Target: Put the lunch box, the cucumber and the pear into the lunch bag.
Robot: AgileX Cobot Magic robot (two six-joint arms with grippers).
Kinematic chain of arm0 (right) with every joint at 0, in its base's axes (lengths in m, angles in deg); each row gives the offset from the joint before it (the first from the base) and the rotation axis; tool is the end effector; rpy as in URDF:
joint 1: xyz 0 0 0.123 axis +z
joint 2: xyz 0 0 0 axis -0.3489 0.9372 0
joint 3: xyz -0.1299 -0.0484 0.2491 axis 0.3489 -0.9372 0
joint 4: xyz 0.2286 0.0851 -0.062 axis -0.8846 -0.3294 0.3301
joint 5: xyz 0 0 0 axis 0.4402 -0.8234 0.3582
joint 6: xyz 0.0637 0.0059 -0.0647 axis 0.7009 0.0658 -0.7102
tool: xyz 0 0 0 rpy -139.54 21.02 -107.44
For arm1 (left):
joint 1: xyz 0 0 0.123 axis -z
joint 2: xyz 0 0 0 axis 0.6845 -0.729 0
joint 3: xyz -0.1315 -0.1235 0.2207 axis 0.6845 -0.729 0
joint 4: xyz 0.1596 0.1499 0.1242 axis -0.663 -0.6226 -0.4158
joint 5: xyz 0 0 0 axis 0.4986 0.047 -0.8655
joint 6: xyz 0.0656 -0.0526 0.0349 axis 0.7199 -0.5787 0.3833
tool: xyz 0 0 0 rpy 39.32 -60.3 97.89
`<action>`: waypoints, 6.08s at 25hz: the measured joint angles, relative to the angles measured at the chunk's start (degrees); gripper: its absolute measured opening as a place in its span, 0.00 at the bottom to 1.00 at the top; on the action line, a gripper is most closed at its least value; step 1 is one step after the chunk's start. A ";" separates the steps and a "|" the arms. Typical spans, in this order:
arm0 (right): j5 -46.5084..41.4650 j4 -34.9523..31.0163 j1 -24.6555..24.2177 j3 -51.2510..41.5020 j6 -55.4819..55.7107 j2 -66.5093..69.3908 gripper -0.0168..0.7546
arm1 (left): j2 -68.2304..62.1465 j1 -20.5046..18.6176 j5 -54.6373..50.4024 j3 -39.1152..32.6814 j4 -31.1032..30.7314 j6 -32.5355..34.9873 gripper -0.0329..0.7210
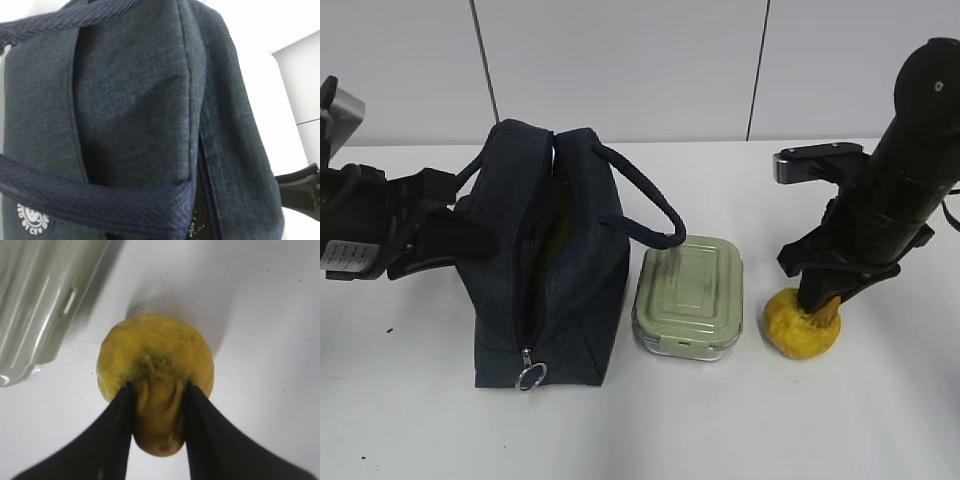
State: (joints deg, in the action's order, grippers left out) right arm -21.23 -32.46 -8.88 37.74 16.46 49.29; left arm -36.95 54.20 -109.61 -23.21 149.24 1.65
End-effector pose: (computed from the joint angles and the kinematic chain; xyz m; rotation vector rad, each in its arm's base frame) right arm 0.3305 0.0800 0.1920 -0.4642 2.9377 0.2145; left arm 0.2438 -0.1002 0.2271 0.0606 2.3913 -0.9963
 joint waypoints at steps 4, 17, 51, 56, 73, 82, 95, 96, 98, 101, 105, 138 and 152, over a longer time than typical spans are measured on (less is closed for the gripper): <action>-1.51 -0.27 0.00 2.33 -0.20 -3.50 0.35 | 0.00 0.00 0.00 0.00 0.00 0.00 0.02; -4.43 -54.40 0.00 6.84 -40.60 -13.78 0.35 | 0.00 0.00 0.00 0.00 0.00 0.00 0.02; 7.99 -77.02 8.02 9.54 -59.62 1.10 0.62 | 0.00 0.00 -0.28 0.00 0.01 0.00 0.02; 7.19 -70.69 4.98 9.54 -53.97 -1.70 0.62 | 0.00 0.00 -0.61 0.00 0.01 0.00 0.02; -13.68 -28.69 -5.73 9.67 -22.07 -2.99 0.59 | 0.00 0.00 -1.09 0.00 0.01 0.00 0.02; -12.57 -23.00 -5.73 9.67 -18.59 0.24 0.70 | 0.00 0.00 -1.26 0.00 0.01 0.00 0.02; -11.20 -25.99 -5.73 9.67 -15.37 11.90 0.79 | 0.00 0.00 -1.50 0.00 0.01 0.00 0.02; -10.96 -27.24 -5.73 9.67 -15.89 12.69 0.79 | 0.00 0.00 -1.50 0.00 0.01 0.00 0.02; -10.53 -29.79 -5.73 9.70 -17.04 14.00 0.79 | 0.00 0.00 -1.50 0.00 0.01 0.00 0.02; -8.81 -32.32 -5.73 9.81 -18.26 14.97 0.79 | 0.00 0.00 -2.09 0.00 0.01 0.00 0.02; -6.60 -34.86 -5.73 9.91 -20.50 16.33 0.79 | 0.00 0.00 -2.55 0.00 0.01 0.00 0.02; -8.98 -56.31 -5.86 10.24 -35.52 23.43 0.51 | 0.00 0.00 -2.82 0.00 -0.04 0.00 0.02; -9.23 -56.44 -6.40 10.24 -35.75 23.43 0.51 | 0.00 0.00 -2.82 0.00 -0.04 0.00 0.02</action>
State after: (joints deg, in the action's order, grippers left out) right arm -30.46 -88.90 -15.28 47.98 -19.29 72.72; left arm -36.95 54.20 -112.43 -23.21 149.21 1.65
